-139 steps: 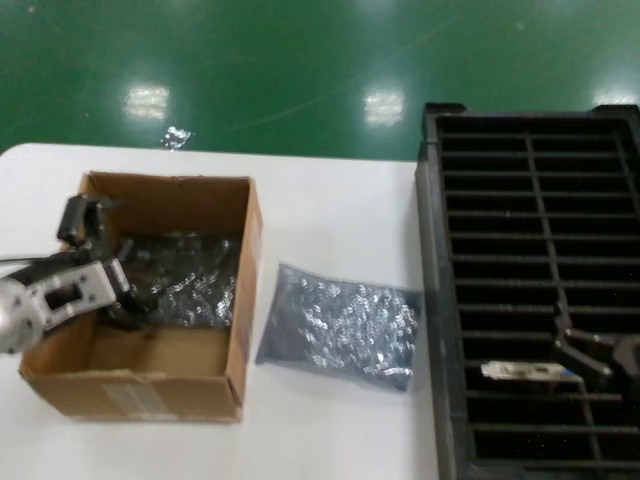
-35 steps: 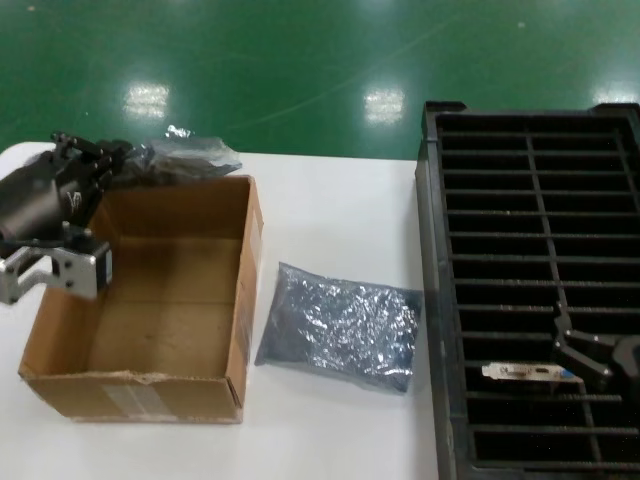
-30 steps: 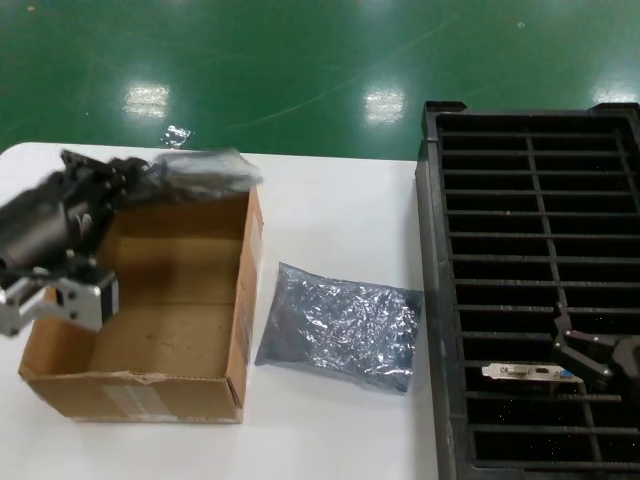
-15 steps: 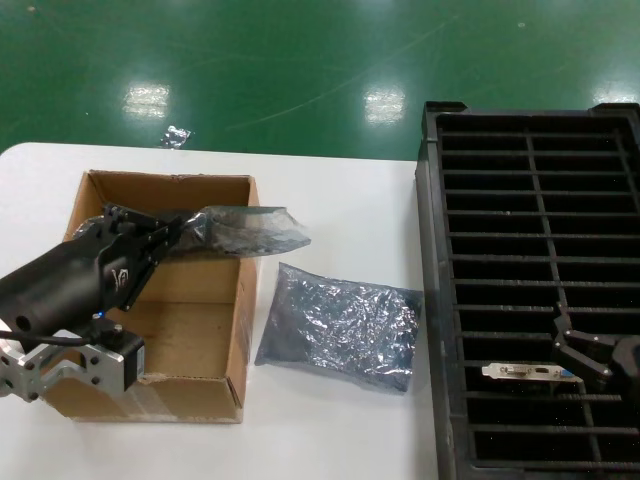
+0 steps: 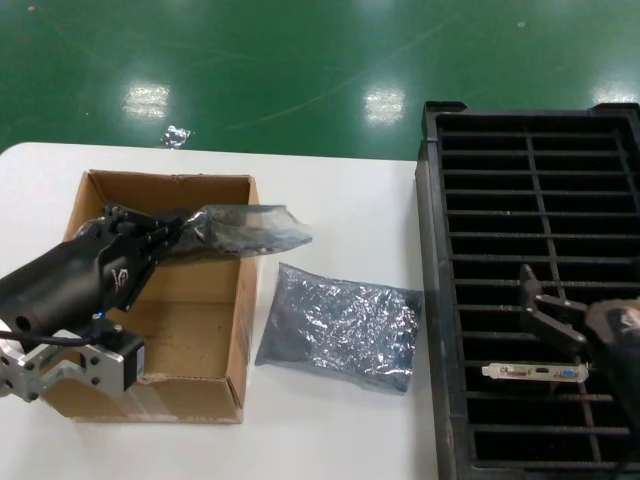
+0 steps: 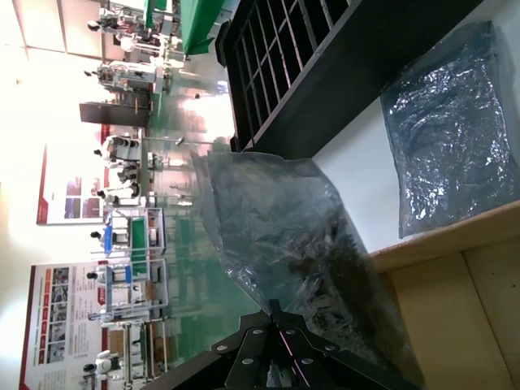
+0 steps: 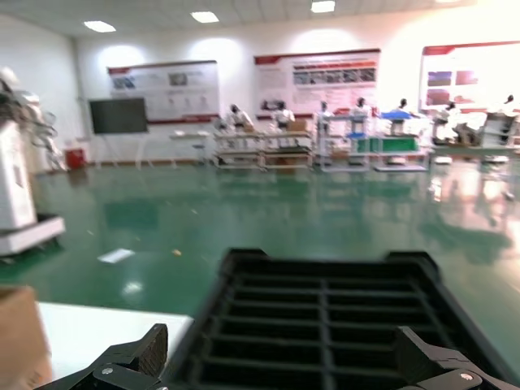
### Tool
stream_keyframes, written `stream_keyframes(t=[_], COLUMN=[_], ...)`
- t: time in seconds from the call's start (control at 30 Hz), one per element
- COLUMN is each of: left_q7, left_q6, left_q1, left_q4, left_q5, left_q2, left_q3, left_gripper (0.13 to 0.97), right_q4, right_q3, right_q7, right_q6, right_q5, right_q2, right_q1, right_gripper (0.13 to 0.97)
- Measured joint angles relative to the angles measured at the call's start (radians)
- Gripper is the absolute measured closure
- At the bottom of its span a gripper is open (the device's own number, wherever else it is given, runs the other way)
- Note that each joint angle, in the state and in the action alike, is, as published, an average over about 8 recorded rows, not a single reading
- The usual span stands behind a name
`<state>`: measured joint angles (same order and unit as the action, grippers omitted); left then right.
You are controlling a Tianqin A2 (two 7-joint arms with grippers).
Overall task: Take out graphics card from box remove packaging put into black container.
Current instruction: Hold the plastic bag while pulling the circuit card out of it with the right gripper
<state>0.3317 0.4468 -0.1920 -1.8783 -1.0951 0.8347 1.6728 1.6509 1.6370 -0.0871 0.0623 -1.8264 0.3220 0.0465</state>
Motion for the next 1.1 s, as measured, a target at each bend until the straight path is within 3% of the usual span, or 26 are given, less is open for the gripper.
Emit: stream_keyframes(t=[0.63,0.93,1.1], left_q7=[0.000,0.000,0.000], left_q6=[0.000,0.000,0.000], left_q1=[0.000,0.000,0.000], left_q4=[0.000,0.000,0.000], left_q5=[0.000,0.000,0.000], left_q2=[0.000,0.000,0.000], left_q3=[0.000,0.000,0.000], left_gripper=[0.958,0.958,0.958], right_q4=[0.028,0.027,0.030], right_q3=[0.055,0.114,0.186], right_q7=[0.034,0.036,-0.027], right_q6=[0.104,0.132,0.118], right_q5=[0.007,0.034,0.083], right_q2=[-0.028,-0.023,0.014], right_q1=[0.092,0.130,0.166], right_gripper=[0.190,0.314,0.432])
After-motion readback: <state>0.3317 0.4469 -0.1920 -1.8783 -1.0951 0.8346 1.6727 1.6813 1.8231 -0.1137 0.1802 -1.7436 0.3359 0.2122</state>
